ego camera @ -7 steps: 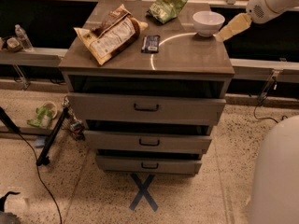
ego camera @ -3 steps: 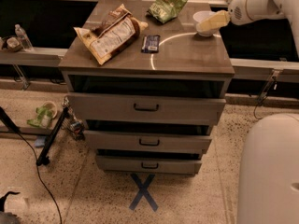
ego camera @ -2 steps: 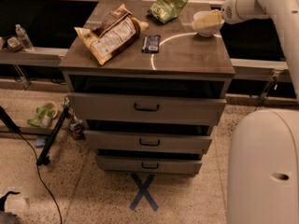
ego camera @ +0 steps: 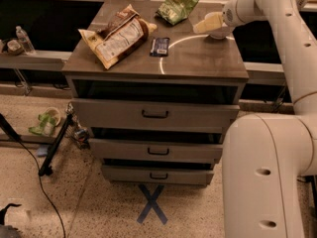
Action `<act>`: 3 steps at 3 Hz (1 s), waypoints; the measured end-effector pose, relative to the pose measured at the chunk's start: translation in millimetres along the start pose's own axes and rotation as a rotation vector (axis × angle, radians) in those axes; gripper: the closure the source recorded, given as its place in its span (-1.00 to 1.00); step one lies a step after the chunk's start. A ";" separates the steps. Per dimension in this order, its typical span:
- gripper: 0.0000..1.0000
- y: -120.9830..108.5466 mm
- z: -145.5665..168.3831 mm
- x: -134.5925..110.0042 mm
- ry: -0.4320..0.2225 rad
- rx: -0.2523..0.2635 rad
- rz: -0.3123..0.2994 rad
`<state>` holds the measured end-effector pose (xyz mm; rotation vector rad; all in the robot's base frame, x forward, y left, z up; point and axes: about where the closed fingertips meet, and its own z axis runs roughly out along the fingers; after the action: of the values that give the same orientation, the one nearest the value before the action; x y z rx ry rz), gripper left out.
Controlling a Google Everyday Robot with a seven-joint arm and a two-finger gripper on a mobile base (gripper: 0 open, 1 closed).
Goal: Move white bowl near brown chip bag
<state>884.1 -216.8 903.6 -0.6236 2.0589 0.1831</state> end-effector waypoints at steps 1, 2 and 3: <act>-1.00 17.3 16.5 5.6 0.020 -0.057 -0.030; -0.68 27.1 23.7 11.9 0.037 -0.097 -0.069; -0.22 34.6 25.2 16.6 0.044 -0.133 -0.101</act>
Offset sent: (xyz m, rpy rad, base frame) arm 0.0500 0.0054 -0.0033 -0.0596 0.0513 0.1806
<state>878.8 -183.7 872.2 -0.8182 2.0641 0.2504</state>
